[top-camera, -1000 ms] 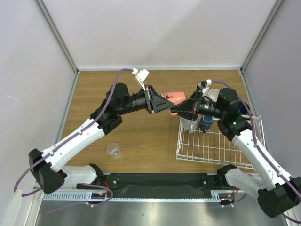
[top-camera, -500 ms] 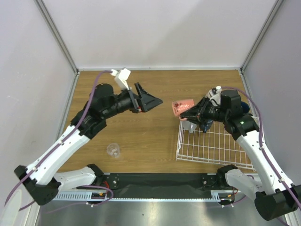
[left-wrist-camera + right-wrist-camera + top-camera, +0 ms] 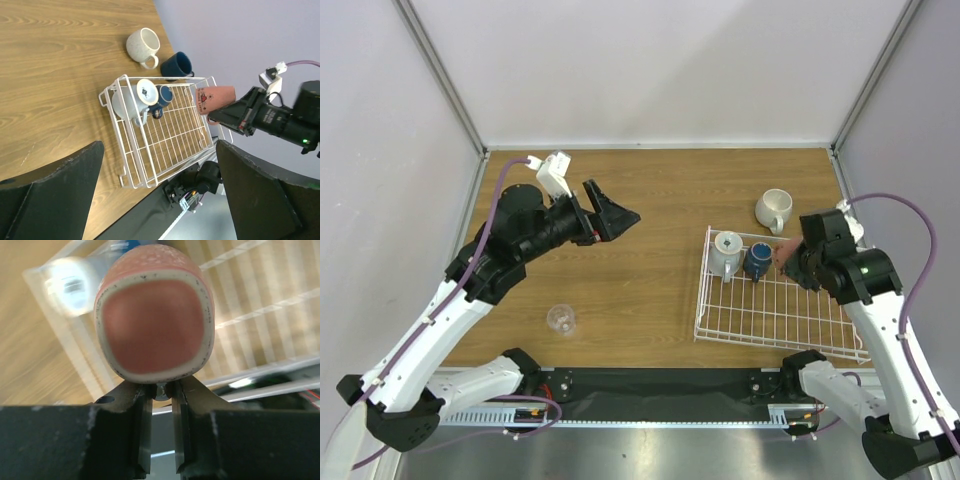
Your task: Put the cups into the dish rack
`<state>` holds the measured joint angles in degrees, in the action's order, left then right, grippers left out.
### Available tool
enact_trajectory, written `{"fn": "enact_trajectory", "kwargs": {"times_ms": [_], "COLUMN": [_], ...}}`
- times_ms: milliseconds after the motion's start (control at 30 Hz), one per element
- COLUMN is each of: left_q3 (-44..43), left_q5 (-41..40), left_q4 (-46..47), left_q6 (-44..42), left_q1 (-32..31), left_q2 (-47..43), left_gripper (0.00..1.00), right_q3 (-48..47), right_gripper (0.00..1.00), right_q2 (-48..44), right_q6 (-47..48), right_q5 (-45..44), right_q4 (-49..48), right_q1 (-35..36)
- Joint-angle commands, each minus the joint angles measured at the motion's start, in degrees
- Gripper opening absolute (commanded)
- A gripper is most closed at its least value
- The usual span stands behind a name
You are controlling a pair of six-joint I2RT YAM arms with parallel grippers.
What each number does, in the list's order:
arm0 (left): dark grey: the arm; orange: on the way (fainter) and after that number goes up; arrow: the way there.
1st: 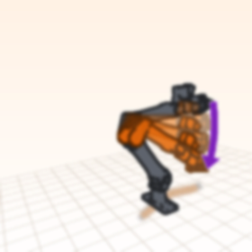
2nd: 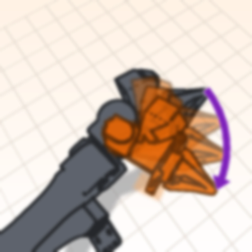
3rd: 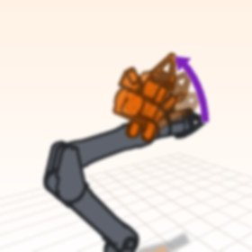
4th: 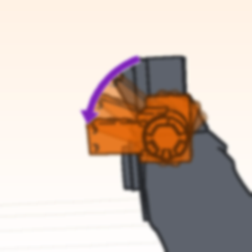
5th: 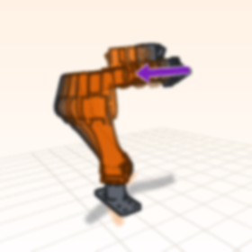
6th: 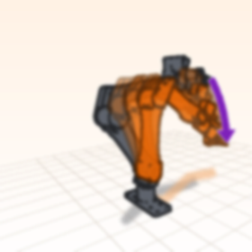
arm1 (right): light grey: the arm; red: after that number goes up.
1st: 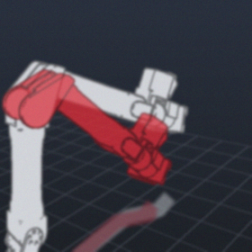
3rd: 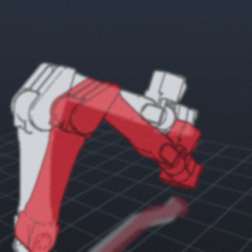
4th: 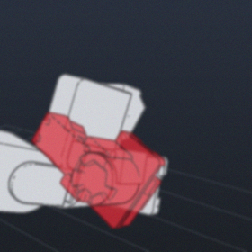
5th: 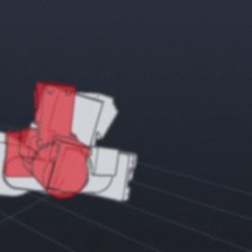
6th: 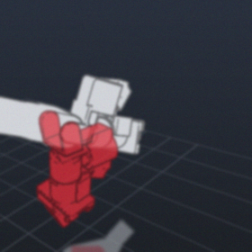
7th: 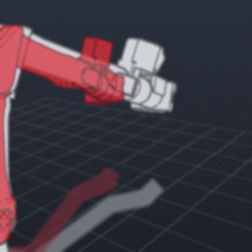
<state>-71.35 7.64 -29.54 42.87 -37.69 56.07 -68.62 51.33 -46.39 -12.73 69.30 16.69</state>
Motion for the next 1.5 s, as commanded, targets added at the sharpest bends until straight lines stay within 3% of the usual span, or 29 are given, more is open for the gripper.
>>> {"fn": "enact_trajectory", "kwargs": {"times_ms": [0,200,700,1100,1467], "left_q3": [-0.45,-0.55,-3.18,-2.65,-1.07], "left_q5": [-0.08,1.67,3.17,3.96,5.19], "left_q4": [-1.22,-3.24,-9.92,-10.19,-9.04], "left_q6": [-1.91,-2.53,-3.67,-3.06,-2.35], "left_q1": [0.95,2.88,5.52,5.88,6.05], "left_q2": [-0.18,0.0,3.34,3.34,2.81], "left_gripper": [1.0,1.0,0.99,1.0,1.0], "right_q3": [1.82,7.0,17.9,21.86,24.15], "right_gripper": [0.0,0.0,0.0,0.0,0.23], "right_q2": [0.52,4.04,9.49,12.74,15.02], "right_q6": [-3.87,-5.03,2.71,5.34,6.66], "right_q5": [-13.89,-17.24,-17.33,-19.26,-17.06], "right_q4": [4.61,1.82,-18.31,-24.47,-27.55], "right_q1": [-0.08,-0.08,-0.34,-1.66,-2.98]}}
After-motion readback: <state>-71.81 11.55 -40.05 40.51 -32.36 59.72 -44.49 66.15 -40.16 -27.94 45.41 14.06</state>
